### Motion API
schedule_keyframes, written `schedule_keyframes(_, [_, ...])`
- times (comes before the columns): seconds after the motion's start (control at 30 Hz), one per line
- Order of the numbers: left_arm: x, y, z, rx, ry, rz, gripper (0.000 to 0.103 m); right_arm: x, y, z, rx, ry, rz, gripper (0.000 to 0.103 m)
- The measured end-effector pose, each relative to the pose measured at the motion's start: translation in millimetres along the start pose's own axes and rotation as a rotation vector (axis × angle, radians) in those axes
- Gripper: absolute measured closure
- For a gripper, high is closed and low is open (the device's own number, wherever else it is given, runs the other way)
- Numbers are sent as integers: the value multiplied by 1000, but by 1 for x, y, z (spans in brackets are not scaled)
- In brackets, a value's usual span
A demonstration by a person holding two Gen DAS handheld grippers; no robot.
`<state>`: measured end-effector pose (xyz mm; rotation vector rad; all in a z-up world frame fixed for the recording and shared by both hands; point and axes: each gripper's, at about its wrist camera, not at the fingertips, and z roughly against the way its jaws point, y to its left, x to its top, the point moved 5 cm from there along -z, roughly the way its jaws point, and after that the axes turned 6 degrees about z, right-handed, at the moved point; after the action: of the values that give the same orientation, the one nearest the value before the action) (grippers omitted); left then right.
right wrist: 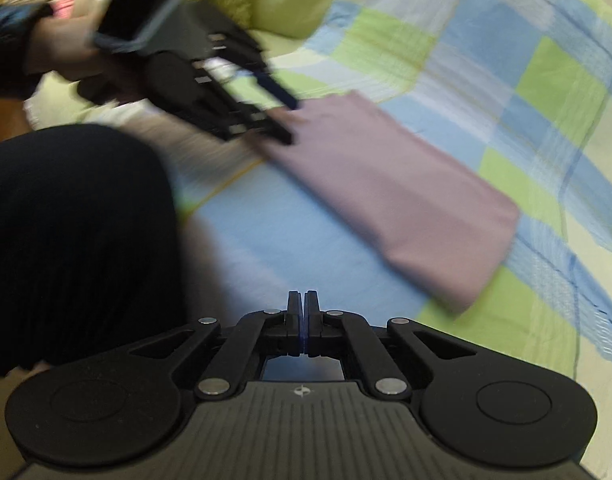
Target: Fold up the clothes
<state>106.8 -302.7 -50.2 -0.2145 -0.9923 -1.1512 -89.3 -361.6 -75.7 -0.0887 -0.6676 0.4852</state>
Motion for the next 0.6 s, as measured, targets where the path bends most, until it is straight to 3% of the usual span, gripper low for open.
schedule_keyframes(0.07, [0,0,-1,-2,0,-1,71,-10,11,-3,55,88,14,103])
schedule_keyframes(0.13, [0,0,0,-1,-2,0,71,-25,17,-13,13,181,65,99])
schedule_keyframes(0.2, [0,-1,1,0,-3,1,71,-23,10,-5,-54,123,32,92])
schedule_keyframes(0.27, [-1,-3,2,-1,-3,-3,71,-14,1,4,-113,40,-2,74])
schedule_keyframes(0.3, [-1,-4,2,1,-3,-7,71,-8,-3,2,-132,27,16,71])
schedule_keyframes(0.53, [0,-3,1,0,-1,1,70,29,-26,-12,-269,-64,144,71])
schedule_keyframes(0.6, [0,-3,1,-2,-2,8,70,35,-31,-21,-257,-66,158,75])
